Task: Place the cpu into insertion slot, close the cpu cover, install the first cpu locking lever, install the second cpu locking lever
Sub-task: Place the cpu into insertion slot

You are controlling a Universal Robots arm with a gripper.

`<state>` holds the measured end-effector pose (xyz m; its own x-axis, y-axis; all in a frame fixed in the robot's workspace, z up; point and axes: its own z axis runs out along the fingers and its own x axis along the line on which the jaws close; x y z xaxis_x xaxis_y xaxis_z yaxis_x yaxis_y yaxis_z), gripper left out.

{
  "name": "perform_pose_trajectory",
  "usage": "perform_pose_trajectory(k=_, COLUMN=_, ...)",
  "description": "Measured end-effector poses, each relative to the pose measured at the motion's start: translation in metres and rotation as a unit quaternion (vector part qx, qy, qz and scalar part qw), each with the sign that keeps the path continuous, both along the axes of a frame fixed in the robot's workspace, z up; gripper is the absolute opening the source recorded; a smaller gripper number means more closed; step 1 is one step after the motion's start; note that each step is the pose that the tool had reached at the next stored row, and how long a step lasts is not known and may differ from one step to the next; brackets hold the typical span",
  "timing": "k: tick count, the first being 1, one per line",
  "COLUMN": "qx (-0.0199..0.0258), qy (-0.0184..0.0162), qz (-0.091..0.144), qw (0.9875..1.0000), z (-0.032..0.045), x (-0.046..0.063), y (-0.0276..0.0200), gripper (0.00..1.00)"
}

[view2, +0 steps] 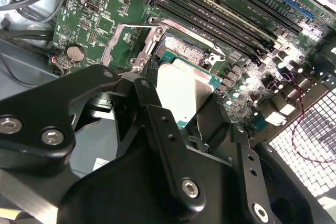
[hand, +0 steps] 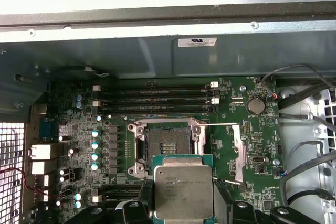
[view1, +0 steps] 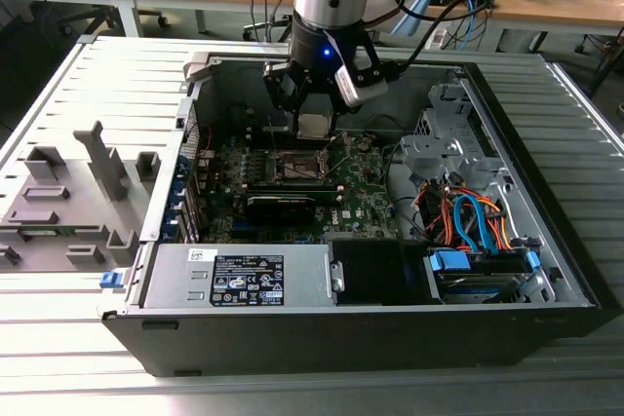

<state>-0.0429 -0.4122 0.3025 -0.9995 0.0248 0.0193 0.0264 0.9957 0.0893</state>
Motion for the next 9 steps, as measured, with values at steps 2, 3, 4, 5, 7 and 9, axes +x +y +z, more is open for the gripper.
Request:
perform_pose_trajectory(k=2, qx=0.0, qy=0.0, qz=0.0, qw=1.0, z=-0.0004, x=0.0, y=0.0, gripper=0.54)
perform_pose_trajectory(k=3, qx=0.0, qy=0.0, qz=0.0, qw=1.0, z=-0.0005, x=0.0, y=0.0, gripper=0.54)
perform_pose_trajectory(k=4, qx=0.0, qy=0.0, qz=0.0, qw=1.0, z=-0.0009, x=0.0, y=0.0, gripper=0.54)
perform_pose_trajectory(k=5, qx=0.0, qy=0.0, qz=0.0, qw=1.0, z=-0.0011, x=0.0, y=0.0, gripper=0.54)
perform_pose_trajectory(k=7, qx=0.0, qy=0.0, qz=0.0, qw=1.0, z=-0.0016, x=0.0, y=0.0, gripper=0.54)
perform_pose_trajectory(k=9, qx=0.0, qy=0.0, qz=0.0, qw=1.0, z=-0.002, x=0.0, y=0.0, gripper=0.54)
